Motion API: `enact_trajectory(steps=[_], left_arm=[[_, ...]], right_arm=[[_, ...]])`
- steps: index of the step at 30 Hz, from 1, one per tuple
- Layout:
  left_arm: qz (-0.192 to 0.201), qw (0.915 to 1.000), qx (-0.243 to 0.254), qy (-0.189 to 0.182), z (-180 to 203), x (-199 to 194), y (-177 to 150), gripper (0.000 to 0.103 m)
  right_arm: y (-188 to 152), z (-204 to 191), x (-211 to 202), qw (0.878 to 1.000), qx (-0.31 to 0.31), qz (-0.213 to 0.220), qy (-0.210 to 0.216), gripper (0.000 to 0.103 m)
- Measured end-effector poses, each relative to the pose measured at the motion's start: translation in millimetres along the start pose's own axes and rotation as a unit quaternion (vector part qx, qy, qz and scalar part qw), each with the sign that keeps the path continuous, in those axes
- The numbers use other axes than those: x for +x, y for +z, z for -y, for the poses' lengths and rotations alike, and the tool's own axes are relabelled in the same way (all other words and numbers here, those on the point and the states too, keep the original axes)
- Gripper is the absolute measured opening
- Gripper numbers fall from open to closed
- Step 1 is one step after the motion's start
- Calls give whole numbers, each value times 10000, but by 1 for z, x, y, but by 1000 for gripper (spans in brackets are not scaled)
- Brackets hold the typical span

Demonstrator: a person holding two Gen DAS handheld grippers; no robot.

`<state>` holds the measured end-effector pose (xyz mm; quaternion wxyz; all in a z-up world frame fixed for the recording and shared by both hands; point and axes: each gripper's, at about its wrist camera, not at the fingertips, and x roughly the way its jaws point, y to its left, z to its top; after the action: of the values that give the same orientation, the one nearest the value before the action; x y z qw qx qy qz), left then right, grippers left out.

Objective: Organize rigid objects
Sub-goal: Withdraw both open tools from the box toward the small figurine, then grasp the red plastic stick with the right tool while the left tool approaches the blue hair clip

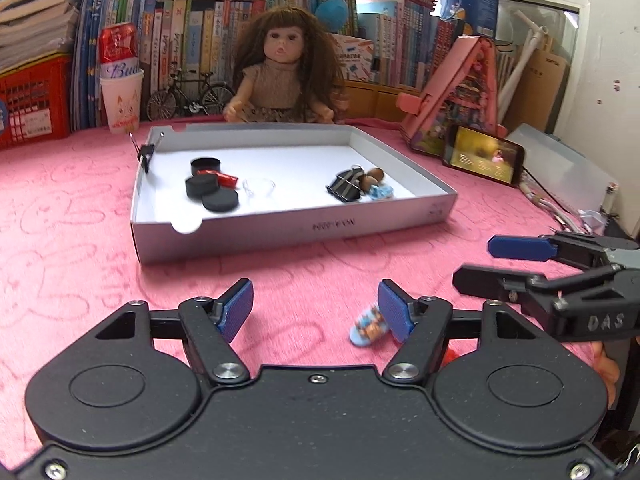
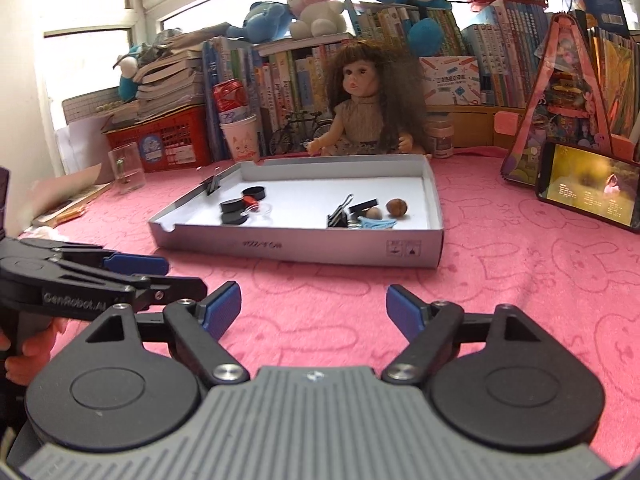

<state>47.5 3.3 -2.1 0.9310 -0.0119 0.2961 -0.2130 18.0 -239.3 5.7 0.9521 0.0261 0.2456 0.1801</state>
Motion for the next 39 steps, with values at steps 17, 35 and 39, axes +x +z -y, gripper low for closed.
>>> enact_trajectory(steps=[17, 35, 39], left_arm=[[-74, 9984, 145, -534, 14, -1, -12, 16], [-26, 9987, 488, -114, -4, -23, -25, 21], [1, 9986, 533, 1, -4, -25, -26, 22]], right_arm=[[-22, -40, -2, 9951, -645, -477, 577, 17], [-19, -23, -2, 9951, -873, -421, -186, 44], [-19, -20, -2, 9944, -888, -400, -420, 49]])
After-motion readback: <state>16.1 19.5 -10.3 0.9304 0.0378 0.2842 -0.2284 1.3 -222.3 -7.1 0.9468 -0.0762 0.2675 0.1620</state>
